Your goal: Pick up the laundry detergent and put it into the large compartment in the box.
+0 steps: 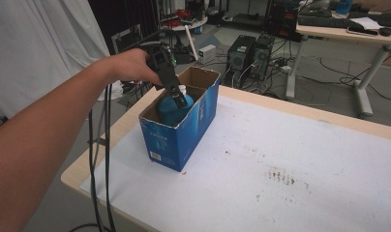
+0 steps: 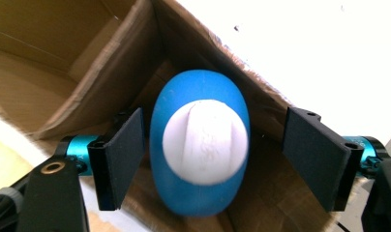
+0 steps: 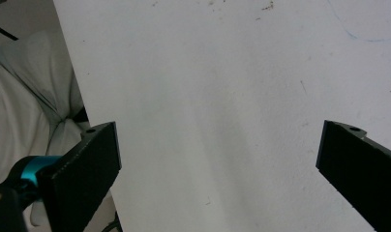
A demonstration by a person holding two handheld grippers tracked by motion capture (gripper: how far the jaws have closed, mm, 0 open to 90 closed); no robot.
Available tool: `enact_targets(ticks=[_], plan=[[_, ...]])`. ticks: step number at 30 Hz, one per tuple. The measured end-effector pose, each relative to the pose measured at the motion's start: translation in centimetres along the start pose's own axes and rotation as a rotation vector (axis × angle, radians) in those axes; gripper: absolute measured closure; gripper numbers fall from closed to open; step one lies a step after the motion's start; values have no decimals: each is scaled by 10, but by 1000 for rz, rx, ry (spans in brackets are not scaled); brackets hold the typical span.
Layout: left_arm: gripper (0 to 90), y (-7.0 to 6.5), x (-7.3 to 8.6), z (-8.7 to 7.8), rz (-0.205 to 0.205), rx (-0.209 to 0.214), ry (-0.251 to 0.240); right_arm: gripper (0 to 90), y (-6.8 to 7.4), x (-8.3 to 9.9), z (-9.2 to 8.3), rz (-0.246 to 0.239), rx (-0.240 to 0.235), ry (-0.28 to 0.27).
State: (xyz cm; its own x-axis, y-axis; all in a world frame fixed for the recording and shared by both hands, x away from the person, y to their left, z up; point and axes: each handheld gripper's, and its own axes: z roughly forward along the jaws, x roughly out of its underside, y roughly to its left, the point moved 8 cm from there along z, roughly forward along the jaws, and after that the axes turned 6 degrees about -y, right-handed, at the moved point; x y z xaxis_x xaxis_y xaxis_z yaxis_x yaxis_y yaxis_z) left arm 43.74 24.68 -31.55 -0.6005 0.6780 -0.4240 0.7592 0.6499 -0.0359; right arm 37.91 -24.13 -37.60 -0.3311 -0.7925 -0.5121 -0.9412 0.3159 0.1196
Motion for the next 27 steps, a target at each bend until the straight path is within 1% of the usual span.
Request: enact_targets(ticks=[2, 3, 4, 6, 8, 10, 11, 13, 17, 18, 20, 21, 23, 25, 27], plan=[[237, -4, -5, -8, 2, -3, -11, 11, 0, 0, 0, -2, 0, 2], [237, -6, -8, -12, 15, -4, -13, 11, 1, 0, 0, 0, 2, 2], [237, -9, -11, -16, 15, -3, -19, 11, 1, 0, 0, -1, 2, 2], [237, -13, -18, -25, 25, -15, -24, 12, 1, 0, -1, -6, 3, -3], [237, -17, -24, -32, 20, -27, -28, 11, 2, -1, -2, -4, 7, -6], [237, -22, -29, -38, 7, -46, -20, 11, 2, -2, -4, -9, 6, -13], [237, -25, -32, -40, 10, -51, -14, 11, 3, -2, -5, -8, 4, -13], [237, -31, -37, -45, 32, -49, -2, 11, 4, -3, -6, -12, 6, -14], [237, -44, -52, -51, 70, -43, -23, 12, 5, -4, -9, -16, 11, -24], [237, -48, -56, -52, 92, -29, -21, 11, 6, -4, -9, -15, 10, -23], [237, -59, -63, -50, 124, 15, -19, 11, 6, -4, -9, -17, 13, -23], [237, -64, -67, -48, 134, 28, -14, 11, 6, -4, -9, -20, 12, -25], [237, -73, -74, -44, 162, 28, -8, 11, 7, -4, -10, -16, 13, -30], [237, -84, -82, -40, 193, 58, -9, 11, 8, -4, -11, -13, 15, -33], [237, -93, -91, -35, 217, 63, -20, 11, 8, -4, -12, -17, 18, -37]])
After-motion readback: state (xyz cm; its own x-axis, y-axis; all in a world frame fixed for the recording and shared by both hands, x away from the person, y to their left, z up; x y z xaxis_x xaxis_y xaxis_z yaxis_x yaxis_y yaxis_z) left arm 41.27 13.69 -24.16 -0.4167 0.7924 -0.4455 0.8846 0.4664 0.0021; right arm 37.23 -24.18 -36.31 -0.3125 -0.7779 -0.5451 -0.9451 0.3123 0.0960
